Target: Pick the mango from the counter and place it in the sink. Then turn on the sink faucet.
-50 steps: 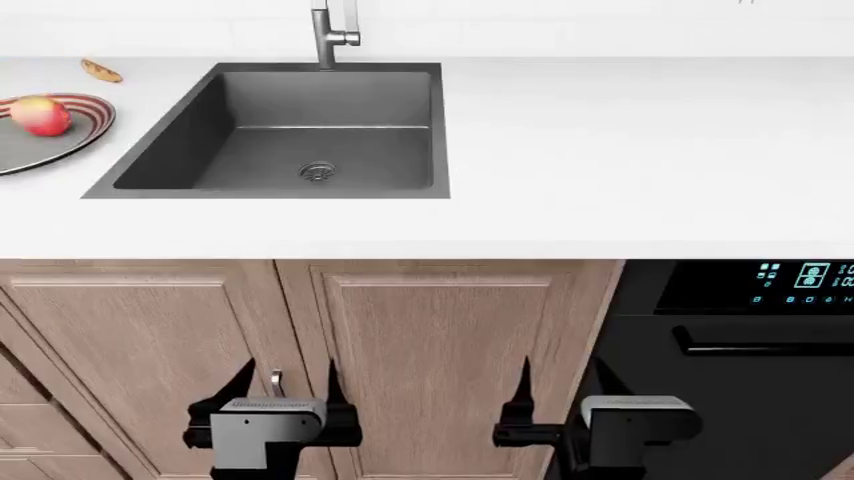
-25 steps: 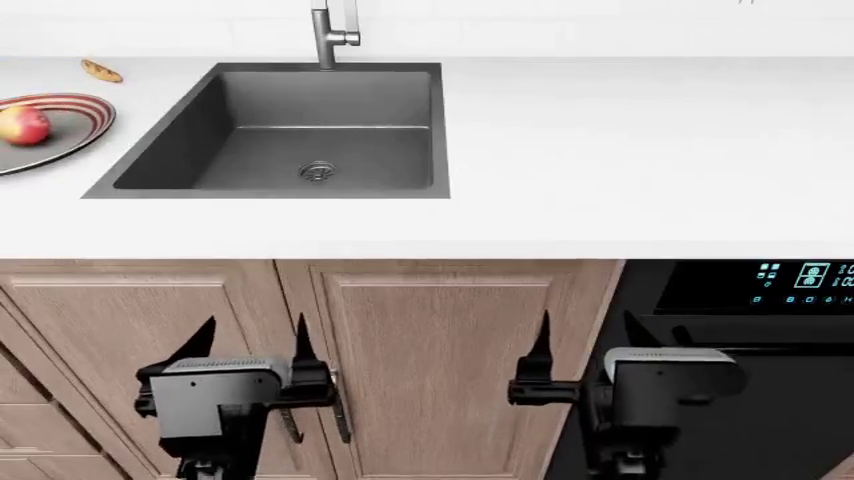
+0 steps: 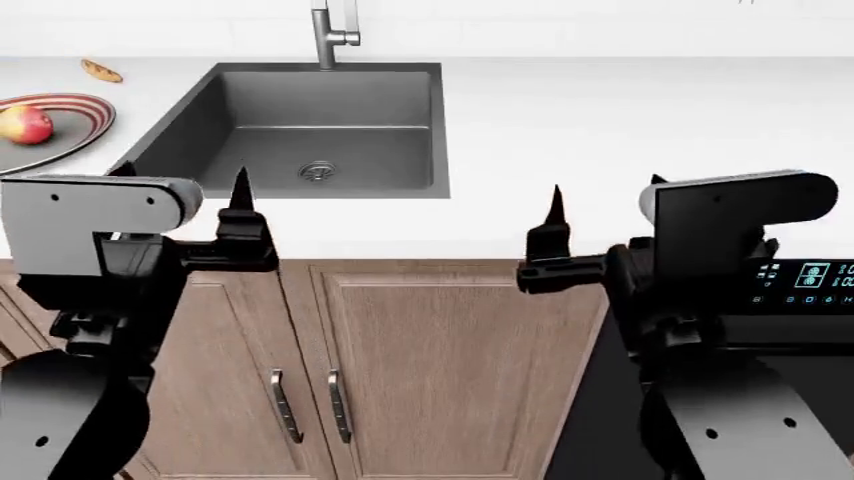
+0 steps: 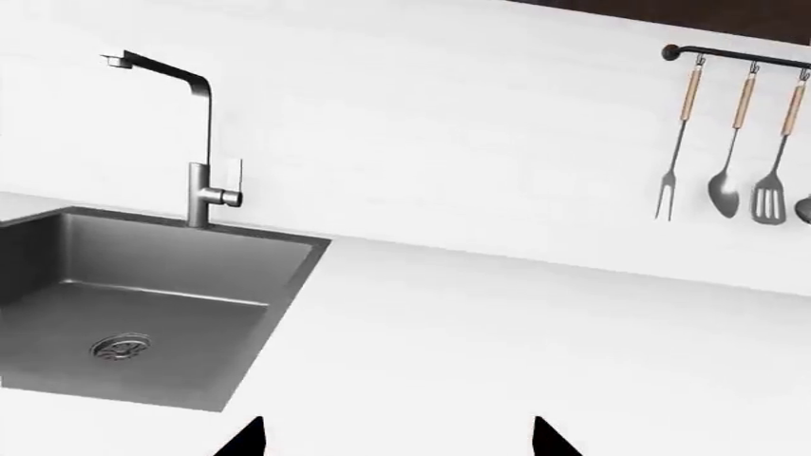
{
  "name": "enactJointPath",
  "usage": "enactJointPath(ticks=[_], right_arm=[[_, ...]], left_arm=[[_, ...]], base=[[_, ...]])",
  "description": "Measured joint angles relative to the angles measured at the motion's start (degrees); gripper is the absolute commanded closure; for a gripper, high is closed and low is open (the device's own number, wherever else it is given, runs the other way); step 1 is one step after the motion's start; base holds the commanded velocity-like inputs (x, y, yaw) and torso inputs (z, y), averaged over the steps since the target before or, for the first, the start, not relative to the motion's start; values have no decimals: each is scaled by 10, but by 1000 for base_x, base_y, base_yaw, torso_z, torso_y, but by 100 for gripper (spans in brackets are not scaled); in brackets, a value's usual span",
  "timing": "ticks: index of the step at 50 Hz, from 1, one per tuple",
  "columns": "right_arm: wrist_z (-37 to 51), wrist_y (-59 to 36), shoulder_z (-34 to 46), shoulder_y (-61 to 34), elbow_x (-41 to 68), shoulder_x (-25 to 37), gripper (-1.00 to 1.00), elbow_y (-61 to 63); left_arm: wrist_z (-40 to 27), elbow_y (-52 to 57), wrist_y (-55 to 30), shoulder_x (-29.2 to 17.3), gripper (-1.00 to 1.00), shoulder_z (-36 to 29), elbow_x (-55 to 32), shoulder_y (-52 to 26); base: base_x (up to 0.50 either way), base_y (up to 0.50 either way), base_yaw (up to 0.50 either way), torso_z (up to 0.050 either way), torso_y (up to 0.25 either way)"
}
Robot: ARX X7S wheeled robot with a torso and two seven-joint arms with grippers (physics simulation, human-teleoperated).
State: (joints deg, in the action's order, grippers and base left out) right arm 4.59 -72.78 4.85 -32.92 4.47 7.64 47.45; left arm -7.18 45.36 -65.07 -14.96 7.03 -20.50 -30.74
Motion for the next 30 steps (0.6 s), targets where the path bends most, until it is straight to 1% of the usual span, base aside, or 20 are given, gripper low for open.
enactJointPath(ticks=[6, 13, 21, 30], right_arm=[[-15, -37, -5, -86, 10, 1, -100, -44], [-29, -54, -8, -160, 19, 4, -100, -95], [-37, -60, -6, -214, 25, 7, -100, -137], [-43, -48, -6, -242, 30, 8, -100, -180]], left_arm=[[-1, -43, -46, -9, -100, -9, -8, -98], [3, -96, -70, -7, -100, -9, -18, -181], [5, -139, -81, -7, -100, -11, -22, -238], [8, -195, -57, -11, -100, -21, -13, -269]], base=[[0, 0, 0, 0, 0], [0, 0, 0, 49, 0], [0, 0, 0, 50, 0], [0, 0, 0, 50, 0]])
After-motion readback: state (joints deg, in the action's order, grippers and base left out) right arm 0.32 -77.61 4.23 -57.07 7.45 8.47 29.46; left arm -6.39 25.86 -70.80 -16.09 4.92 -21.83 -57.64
